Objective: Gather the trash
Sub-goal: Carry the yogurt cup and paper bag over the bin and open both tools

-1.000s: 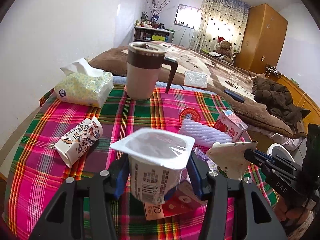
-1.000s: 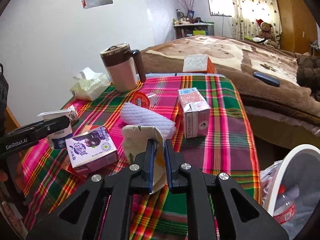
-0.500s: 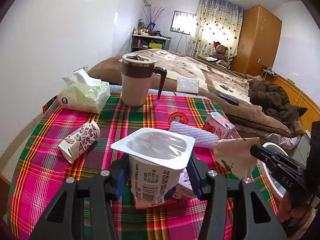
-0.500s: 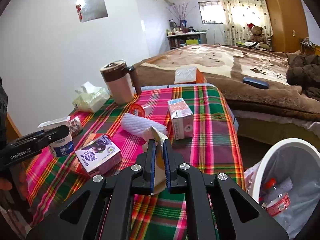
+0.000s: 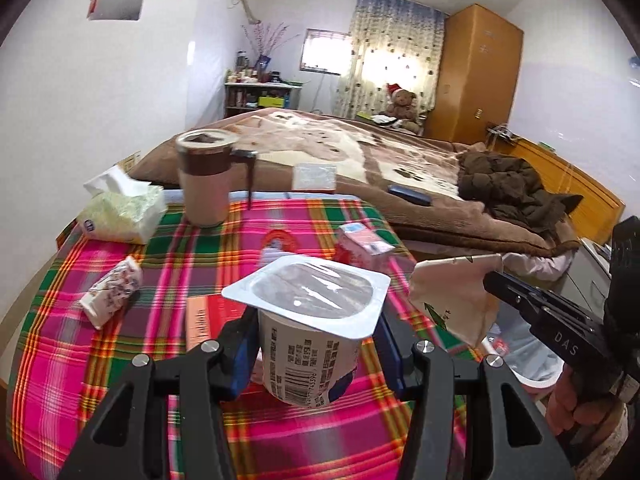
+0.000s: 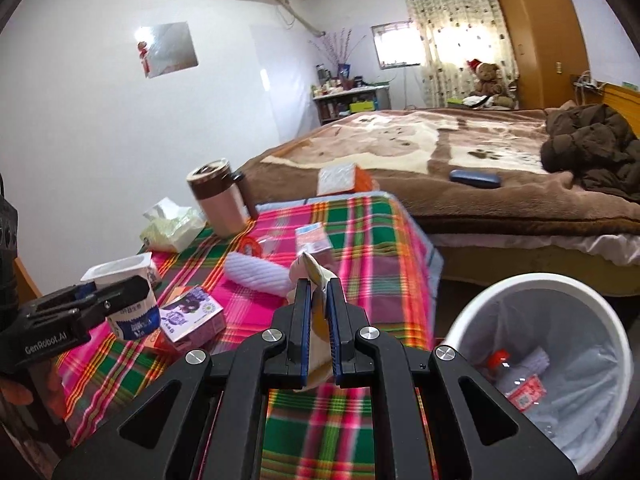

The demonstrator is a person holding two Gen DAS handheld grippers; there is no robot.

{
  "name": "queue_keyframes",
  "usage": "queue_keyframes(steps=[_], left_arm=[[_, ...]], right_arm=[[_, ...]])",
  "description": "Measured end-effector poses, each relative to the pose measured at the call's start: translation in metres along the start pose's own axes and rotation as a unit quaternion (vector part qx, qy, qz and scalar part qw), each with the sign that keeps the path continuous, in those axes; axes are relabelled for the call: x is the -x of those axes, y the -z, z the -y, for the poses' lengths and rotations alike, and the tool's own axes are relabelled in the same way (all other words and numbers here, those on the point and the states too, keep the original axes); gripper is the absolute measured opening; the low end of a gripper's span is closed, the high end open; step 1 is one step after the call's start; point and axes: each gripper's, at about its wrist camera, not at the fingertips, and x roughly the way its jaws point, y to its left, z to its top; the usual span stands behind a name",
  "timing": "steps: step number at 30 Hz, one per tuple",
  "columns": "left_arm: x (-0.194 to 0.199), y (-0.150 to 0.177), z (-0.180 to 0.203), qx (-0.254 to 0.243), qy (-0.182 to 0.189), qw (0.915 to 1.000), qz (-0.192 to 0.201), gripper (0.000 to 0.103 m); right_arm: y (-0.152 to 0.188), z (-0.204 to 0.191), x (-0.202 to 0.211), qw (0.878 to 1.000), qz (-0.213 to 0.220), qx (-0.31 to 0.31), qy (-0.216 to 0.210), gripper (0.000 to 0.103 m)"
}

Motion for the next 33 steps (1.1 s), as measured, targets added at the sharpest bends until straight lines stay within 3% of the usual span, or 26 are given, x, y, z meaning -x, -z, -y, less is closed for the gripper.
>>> queue_keyframes(steps=[16, 33], left_arm=[[-0.014, -0.003, 0.093, -0.059, 0.075, 0.9954, -0.005, 0.054], [-0.05, 0.012, 0.19, -0.118, 0.151, 0.9805, -0.045, 0.054]], right_arm=[[0.003, 0.064, 0.04, 0.996, 0.032, -0.038, 0.076, 0.008], [0.017, 0.127, 0.054, 0.984, 0.008, -0.071, 0.163, 0.008]])
